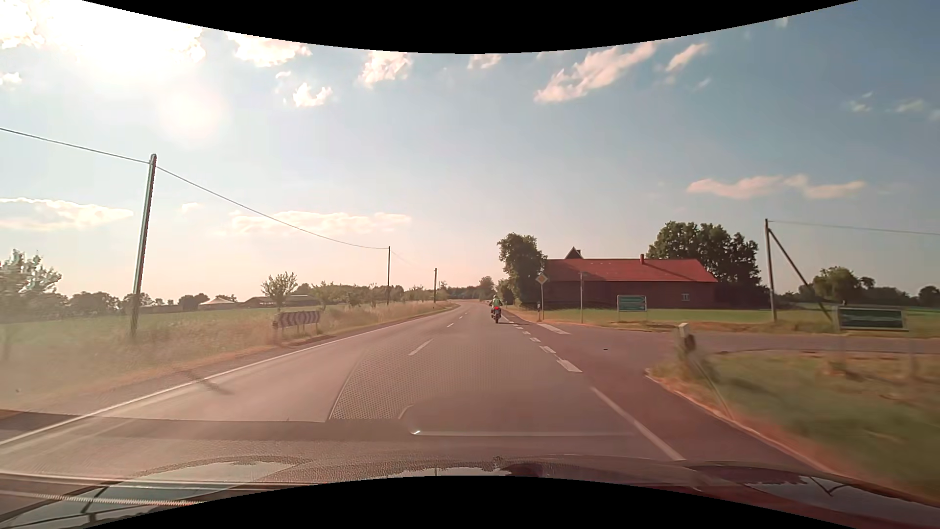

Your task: Follow the waypoints while adhering to traffic rules and regulations

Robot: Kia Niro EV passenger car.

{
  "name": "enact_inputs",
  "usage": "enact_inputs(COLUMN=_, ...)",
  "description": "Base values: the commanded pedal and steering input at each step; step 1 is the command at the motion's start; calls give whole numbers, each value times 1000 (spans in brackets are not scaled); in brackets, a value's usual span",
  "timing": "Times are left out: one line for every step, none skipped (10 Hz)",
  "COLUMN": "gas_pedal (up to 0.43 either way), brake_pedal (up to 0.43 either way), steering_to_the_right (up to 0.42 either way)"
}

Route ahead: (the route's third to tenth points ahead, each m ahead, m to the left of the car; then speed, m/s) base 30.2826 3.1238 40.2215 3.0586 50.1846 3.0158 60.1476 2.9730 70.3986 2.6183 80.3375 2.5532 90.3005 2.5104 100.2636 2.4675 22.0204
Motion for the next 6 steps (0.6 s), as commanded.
enact_inputs(gas_pedal=240, brake_pedal=0, steering_to_the_right=-2)
enact_inputs(gas_pedal=240, brake_pedal=0, steering_to_the_right=-2)
enact_inputs(gas_pedal=240, brake_pedal=0, steering_to_the_right=-2)
enact_inputs(gas_pedal=240, brake_pedal=0, steering_to_the_right=-2)
enact_inputs(gas_pedal=240, brake_pedal=0, steering_to_the_right=-2)
enact_inputs(gas_pedal=240, brake_pedal=0, steering_to_the_right=-1)
